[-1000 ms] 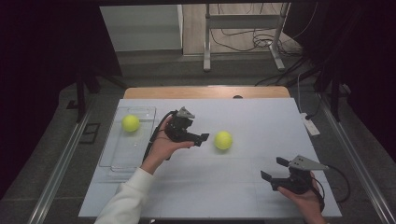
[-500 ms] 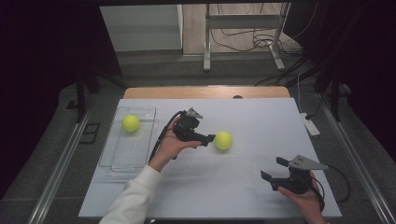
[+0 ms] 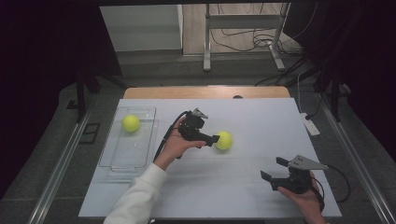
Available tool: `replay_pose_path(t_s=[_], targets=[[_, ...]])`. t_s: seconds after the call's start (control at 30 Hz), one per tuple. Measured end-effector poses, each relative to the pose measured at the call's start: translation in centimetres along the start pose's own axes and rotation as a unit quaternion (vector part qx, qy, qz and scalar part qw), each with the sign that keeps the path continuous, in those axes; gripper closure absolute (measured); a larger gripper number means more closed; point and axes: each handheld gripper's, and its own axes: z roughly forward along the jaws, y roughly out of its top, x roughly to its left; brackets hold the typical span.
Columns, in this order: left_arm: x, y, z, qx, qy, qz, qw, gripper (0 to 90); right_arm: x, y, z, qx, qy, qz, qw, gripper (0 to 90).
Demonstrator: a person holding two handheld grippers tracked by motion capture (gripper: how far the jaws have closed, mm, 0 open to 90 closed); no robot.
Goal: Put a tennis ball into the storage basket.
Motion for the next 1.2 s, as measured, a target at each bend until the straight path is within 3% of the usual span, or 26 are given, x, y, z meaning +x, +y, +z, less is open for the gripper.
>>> replay_pose_path(t_s=[0.53,1.2], targets=[[0.3,0.6,2.4,0.022,-0.019,-0.005,0.9996,12.2,0.0,0.0,0.0,0.002,0.001,0.001,1.0,13.1],[0.2,0.6,5.7,0.052,-0.023,-0.015,0.9983,9.8,-0.1,0.0,0.0,0.003,0.0,0.001,1.0,13.1]])
